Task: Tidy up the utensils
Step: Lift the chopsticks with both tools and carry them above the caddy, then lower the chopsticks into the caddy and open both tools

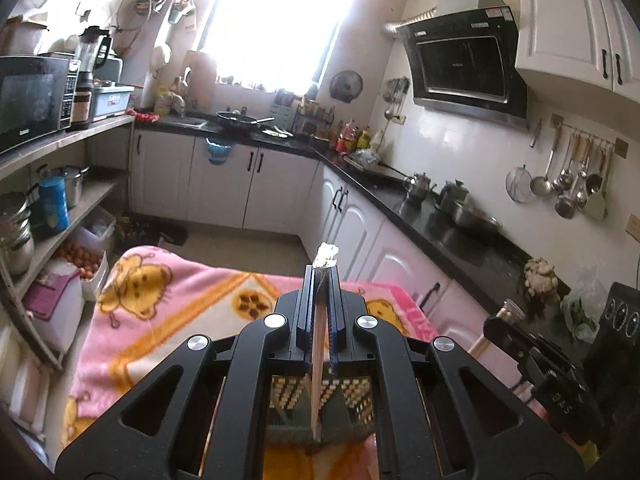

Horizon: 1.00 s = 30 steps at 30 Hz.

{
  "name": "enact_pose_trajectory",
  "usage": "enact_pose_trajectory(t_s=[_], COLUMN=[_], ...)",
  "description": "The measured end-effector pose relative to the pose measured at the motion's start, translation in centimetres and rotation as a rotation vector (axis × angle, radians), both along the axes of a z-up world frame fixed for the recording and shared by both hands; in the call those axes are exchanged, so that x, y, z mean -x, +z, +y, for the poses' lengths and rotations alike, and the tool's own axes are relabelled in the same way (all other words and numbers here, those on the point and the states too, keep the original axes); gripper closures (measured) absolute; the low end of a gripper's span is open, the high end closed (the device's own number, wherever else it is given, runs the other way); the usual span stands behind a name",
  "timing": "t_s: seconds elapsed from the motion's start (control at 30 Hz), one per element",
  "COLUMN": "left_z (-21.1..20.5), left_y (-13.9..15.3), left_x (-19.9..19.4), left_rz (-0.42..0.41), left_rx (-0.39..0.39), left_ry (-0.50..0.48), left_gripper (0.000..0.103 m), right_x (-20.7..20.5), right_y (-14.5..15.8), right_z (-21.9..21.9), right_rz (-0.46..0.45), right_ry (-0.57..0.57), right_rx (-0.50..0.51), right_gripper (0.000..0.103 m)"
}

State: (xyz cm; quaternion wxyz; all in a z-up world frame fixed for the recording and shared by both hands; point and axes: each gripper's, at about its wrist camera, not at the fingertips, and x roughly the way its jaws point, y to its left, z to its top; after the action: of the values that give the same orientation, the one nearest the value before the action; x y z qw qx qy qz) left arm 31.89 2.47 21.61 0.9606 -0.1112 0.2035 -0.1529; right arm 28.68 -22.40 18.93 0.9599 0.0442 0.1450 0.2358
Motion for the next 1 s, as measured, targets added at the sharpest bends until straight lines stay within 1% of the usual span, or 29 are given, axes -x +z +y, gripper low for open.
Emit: enact_pose_trajectory(t_s=[0.17,0.43,0.63,0.8,1.0], left_z=[-0.2,-0.2,0.0,0.2,-0.1], left_y=[-0.3,-3.5,-6.3,-8.5,-10.3], left_x=[-1.2,-3.1,-3.9,-4.1,-3.8], left_rz=[-0.015,0.028,0.069,0.096,0.104], left_rx=[-0.013,-0.01,0.004,0.026,0.031], left_ry=[0.029,0.045,0.038,0.025,0.005], left_gripper=[0.102,0.102,0.102,0.102,0.102], right_x=[-1.4,-3.7,-5.8,-7.0,-7.8], right_y=[0.4,-0.7,-2.9,-5.3,-7.5], right_z=[0.6,2.1,3.1,3.7,3.9], right_rz=[-0.019,-0.028,0.002,0.025,0.046], right_ry=[-0.012,-0.037,-0.048,-0.062,-0.068], right_rx=[0.001,0.035,0.057,0.076,0.086], right_gripper=[0.097,0.097,0.097,0.097,0.097])
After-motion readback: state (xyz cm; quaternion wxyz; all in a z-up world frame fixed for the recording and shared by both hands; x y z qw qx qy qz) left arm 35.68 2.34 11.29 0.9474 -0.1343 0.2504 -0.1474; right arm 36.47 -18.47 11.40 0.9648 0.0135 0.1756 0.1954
